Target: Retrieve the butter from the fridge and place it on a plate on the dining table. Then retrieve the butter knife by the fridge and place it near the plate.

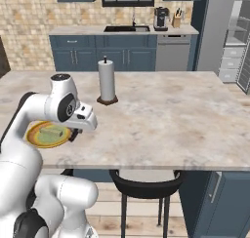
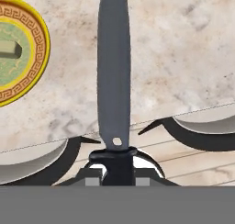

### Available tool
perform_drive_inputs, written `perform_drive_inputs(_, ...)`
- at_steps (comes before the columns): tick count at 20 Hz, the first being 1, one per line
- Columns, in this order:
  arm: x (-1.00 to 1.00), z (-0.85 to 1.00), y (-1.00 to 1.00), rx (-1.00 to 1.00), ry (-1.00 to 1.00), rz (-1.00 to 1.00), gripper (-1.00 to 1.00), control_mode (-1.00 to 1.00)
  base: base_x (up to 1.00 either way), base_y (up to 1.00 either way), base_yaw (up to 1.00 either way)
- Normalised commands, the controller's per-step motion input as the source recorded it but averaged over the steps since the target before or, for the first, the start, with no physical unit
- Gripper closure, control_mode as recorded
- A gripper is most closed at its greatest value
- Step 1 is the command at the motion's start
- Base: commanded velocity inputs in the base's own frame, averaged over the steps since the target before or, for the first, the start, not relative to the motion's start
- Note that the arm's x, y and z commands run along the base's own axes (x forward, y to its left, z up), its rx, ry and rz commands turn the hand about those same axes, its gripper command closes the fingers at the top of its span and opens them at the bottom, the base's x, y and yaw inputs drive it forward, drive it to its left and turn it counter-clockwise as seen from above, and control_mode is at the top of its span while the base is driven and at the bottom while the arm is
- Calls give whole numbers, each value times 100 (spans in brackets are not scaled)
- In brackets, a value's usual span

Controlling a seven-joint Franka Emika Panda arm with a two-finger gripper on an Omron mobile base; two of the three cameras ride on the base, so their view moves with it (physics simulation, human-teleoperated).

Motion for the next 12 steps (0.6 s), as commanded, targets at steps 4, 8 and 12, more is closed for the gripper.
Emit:
perform_drive_inputs(4, 46, -15, 16, 0, -1, 0, 100, -100, 0, 0, 0)
perform_drive_inputs(8, 69, -26, 6, 0, -10, 2, 100, -100, 0, 0, 0)
perform_drive_inputs(12, 63, -32, 8, 0, -13, 7, 100, -100, 0, 0, 0)
